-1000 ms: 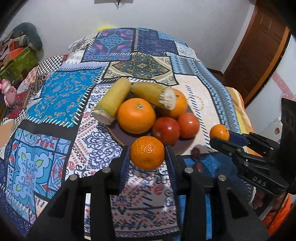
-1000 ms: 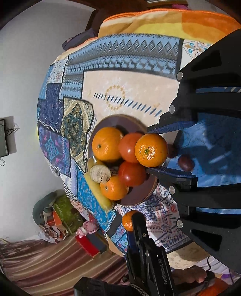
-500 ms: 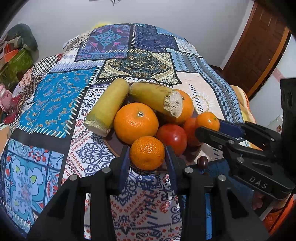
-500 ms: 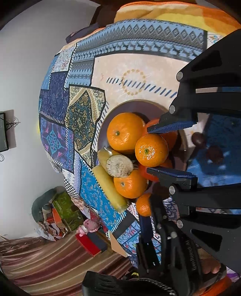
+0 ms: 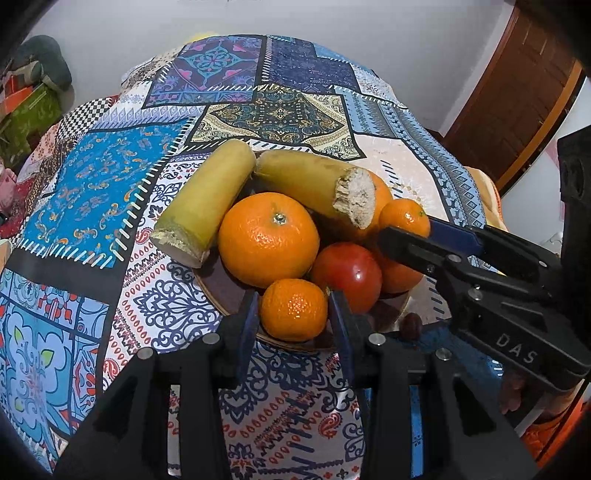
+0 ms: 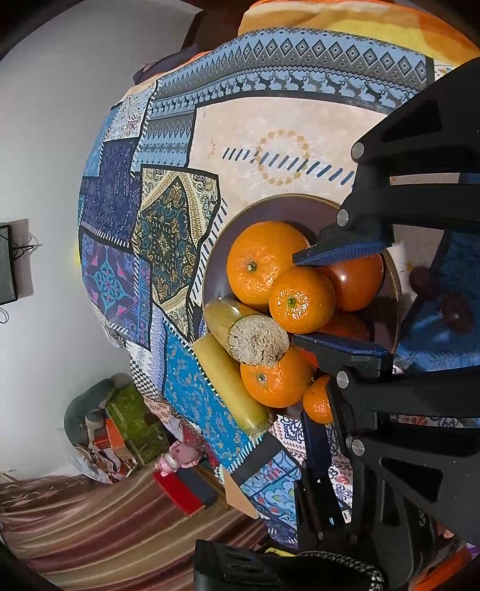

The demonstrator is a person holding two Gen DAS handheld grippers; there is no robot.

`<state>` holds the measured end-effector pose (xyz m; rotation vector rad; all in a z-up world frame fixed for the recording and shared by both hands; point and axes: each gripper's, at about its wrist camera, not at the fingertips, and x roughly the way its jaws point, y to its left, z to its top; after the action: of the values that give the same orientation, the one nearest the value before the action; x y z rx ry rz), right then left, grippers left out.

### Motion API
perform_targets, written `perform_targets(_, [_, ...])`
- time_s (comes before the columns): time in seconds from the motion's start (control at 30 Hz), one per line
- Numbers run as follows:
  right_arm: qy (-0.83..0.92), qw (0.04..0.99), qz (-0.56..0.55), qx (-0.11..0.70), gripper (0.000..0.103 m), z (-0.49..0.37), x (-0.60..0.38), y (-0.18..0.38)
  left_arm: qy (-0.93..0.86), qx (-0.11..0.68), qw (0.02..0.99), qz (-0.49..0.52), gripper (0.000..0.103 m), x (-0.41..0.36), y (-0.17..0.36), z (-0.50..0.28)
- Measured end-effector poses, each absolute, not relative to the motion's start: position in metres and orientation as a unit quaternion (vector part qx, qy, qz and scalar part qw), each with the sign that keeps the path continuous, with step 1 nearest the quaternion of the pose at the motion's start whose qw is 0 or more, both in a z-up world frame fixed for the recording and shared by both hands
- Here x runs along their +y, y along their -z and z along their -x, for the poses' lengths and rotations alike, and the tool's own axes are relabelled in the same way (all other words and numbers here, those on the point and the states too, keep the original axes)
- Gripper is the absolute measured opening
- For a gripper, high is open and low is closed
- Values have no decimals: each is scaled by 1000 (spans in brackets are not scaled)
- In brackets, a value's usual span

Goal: Organize fruits
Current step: 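Carry both mandarins onto the plate and open both tools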

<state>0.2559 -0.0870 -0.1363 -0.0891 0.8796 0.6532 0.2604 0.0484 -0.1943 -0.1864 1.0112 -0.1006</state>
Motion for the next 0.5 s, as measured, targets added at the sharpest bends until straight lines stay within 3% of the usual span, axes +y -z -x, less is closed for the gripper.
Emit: perform_targets(0.5, [-301,855,43,419,36,-246,-102,128,43,468,880,74,40,44,177,-249])
